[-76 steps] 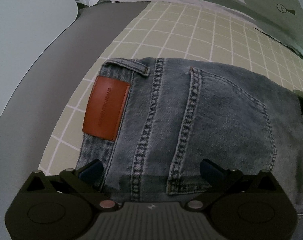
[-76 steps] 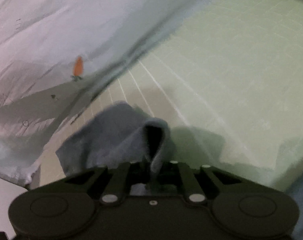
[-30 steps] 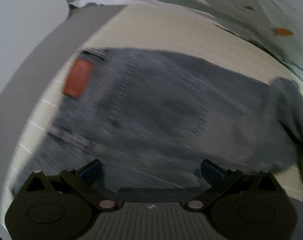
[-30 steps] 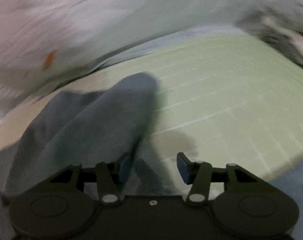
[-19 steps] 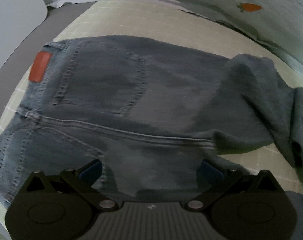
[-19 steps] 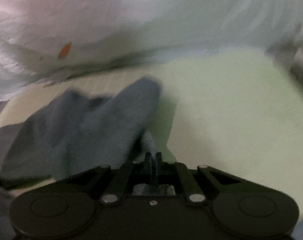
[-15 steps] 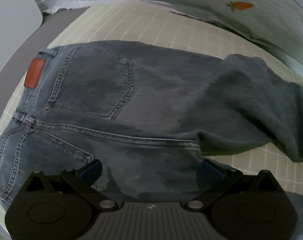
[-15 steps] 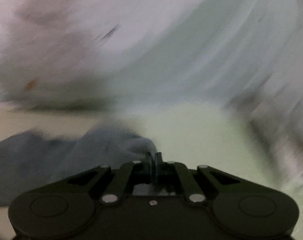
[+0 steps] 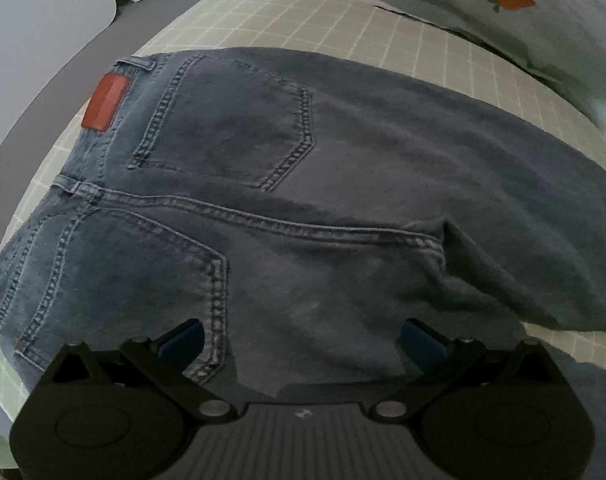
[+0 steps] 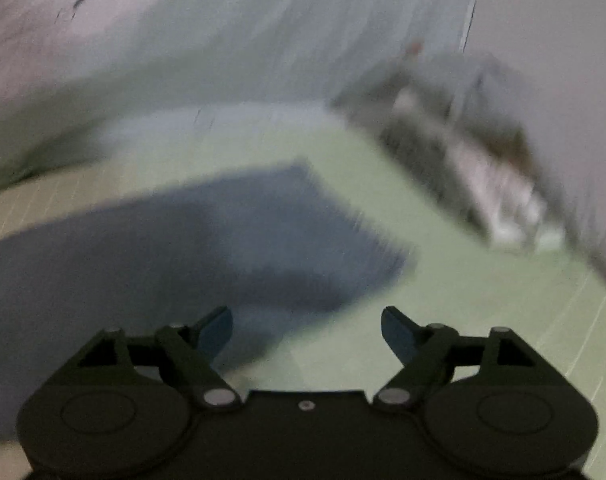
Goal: Fold clothes
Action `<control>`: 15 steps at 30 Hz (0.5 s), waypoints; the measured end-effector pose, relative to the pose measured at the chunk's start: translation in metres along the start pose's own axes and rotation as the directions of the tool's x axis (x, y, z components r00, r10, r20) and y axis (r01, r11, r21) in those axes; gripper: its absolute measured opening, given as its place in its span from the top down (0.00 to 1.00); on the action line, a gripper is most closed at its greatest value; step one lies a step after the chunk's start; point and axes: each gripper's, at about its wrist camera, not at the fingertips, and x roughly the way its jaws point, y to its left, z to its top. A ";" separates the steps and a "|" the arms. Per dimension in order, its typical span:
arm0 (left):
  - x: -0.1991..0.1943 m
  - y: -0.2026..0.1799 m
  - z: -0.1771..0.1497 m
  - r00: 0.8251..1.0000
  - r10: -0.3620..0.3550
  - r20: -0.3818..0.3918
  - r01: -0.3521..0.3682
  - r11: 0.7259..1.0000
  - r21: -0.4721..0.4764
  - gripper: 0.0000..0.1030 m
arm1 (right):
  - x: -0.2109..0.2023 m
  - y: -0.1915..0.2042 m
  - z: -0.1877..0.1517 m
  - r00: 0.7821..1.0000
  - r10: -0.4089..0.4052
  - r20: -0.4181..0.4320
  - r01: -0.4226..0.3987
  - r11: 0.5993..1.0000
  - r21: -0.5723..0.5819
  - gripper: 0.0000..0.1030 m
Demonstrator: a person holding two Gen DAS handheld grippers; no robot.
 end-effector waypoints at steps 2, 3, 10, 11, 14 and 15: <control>-0.002 0.000 -0.002 1.000 0.002 0.002 -0.002 1.000 0.012 0.00 | -0.007 0.006 -0.017 0.999 0.031 -0.032 -0.030 0.999 0.034 0.09; -0.002 0.000 -0.003 1.000 0.002 0.004 -0.003 1.000 0.017 0.00 | -0.011 0.011 -0.025 0.998 0.049 -0.042 -0.047 0.998 0.048 0.02; 0.001 0.014 -0.013 1.000 -0.031 -0.004 0.031 0.999 0.009 0.00 | -0.047 0.066 -0.064 0.975 0.200 -0.100 -0.206 0.977 -0.052 0.01; 0.002 0.017 -0.016 0.999 -0.035 -0.006 0.035 0.999 0.008 0.00 | -0.053 0.075 -0.068 0.969 0.221 -0.107 -0.229 0.971 -0.071 0.01; 0.005 0.029 -0.025 0.999 -0.050 -0.019 0.050 0.999 -0.001 0.00 | -0.071 0.100 -0.080 0.953 0.274 -0.128 -0.288 0.952 -0.107 0.01; 0.006 0.033 -0.028 0.998 -0.054 -0.024 0.054 0.999 -0.004 0.00 | -0.076 0.107 -0.083 0.949 0.284 -0.136 -0.300 0.947 -0.115 0.01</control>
